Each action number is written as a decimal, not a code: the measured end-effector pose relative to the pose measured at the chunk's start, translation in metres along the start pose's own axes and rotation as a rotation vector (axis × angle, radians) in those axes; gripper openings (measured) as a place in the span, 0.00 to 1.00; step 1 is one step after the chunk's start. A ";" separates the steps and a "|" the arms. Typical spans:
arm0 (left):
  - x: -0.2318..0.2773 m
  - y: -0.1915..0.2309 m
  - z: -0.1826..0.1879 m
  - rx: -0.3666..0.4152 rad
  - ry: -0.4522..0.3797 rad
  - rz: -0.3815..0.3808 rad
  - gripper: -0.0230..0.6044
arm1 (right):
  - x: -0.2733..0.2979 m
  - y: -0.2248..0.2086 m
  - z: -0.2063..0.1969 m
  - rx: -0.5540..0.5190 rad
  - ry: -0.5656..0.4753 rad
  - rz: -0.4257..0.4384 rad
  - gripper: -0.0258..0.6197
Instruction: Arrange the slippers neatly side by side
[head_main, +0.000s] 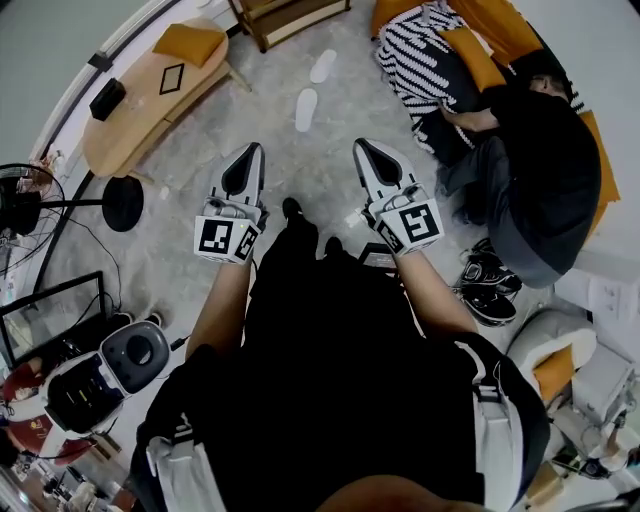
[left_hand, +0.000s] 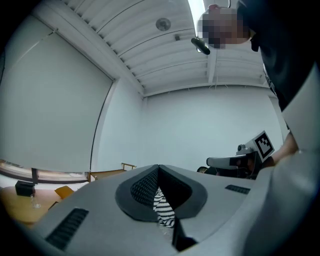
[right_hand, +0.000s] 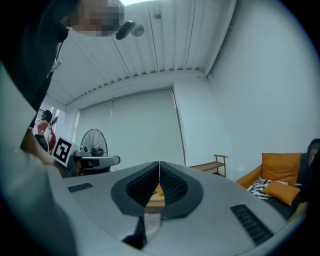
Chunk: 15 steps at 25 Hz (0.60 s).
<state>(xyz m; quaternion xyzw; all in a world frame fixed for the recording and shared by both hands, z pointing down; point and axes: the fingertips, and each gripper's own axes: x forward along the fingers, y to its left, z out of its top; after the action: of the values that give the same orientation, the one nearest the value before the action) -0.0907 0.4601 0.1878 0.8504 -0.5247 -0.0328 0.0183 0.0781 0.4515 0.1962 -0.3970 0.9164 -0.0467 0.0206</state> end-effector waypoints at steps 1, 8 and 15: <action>0.003 0.006 -0.002 -0.007 -0.002 0.005 0.06 | 0.006 -0.001 -0.002 -0.004 0.003 0.000 0.09; 0.054 0.056 -0.015 -0.050 -0.023 0.003 0.06 | 0.067 -0.024 -0.010 -0.026 0.047 0.018 0.09; 0.127 0.124 -0.020 -0.068 -0.030 -0.013 0.06 | 0.147 -0.072 -0.010 -0.034 0.069 -0.028 0.09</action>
<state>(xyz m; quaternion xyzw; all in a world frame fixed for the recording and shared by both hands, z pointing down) -0.1427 0.2907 0.2107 0.8521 -0.5181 -0.0636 0.0391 0.0293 0.2961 0.2137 -0.4083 0.9116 -0.0449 -0.0184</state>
